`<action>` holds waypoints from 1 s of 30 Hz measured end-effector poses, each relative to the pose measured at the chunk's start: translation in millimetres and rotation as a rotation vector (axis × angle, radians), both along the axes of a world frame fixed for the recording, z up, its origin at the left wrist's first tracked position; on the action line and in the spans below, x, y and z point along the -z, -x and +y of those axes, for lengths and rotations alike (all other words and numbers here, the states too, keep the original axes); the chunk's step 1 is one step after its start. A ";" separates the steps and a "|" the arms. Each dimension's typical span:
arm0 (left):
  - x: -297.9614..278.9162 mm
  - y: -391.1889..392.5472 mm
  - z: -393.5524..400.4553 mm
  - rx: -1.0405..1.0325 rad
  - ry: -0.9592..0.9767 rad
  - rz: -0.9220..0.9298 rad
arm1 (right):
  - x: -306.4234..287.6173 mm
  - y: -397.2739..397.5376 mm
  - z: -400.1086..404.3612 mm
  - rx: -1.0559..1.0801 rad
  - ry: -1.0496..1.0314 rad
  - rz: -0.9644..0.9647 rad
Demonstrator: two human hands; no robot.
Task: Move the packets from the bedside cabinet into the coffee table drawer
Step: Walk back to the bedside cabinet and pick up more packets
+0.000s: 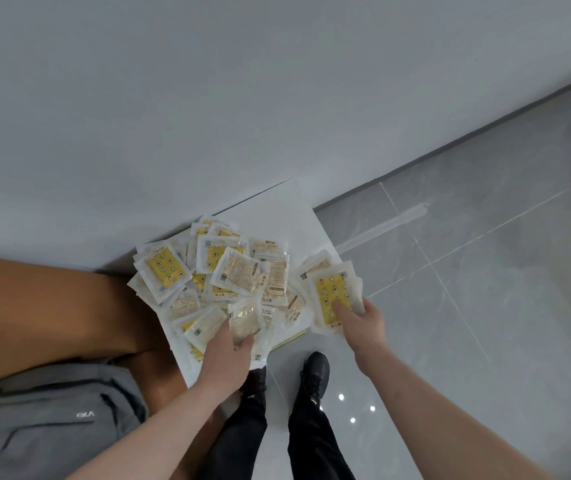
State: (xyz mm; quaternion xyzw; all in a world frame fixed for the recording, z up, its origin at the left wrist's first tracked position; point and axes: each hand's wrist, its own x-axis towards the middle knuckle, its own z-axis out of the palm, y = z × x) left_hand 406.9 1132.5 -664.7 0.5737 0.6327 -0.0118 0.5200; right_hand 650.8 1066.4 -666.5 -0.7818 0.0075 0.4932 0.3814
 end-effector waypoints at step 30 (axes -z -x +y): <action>-227.1 -13.5 21.6 0.479 -0.164 0.287 | -243.4 40.4 -92.9 -0.070 0.105 -0.161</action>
